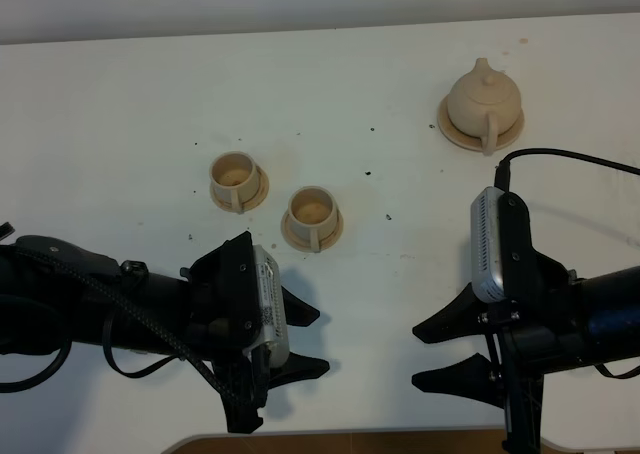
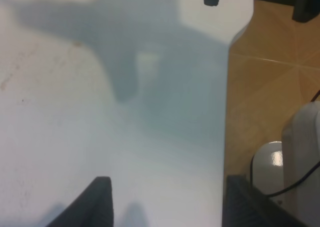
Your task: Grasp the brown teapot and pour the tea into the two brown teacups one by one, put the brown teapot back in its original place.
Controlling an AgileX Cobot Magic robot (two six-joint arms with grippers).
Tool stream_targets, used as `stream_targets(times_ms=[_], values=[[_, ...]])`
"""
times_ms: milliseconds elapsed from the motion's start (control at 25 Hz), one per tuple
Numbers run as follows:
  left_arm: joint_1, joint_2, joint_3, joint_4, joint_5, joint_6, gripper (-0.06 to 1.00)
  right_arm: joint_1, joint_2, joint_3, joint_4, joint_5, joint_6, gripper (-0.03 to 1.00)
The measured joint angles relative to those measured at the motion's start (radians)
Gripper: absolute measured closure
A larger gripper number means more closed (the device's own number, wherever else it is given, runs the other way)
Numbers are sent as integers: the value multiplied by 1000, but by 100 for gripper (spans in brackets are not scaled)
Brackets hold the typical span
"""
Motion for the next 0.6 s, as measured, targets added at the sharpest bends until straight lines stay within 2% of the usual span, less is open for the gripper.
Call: stream_targets(times_ms=[600], values=[[0, -2, 30, -20, -25, -5, 45, 0, 0, 0, -36, -11, 61, 53]])
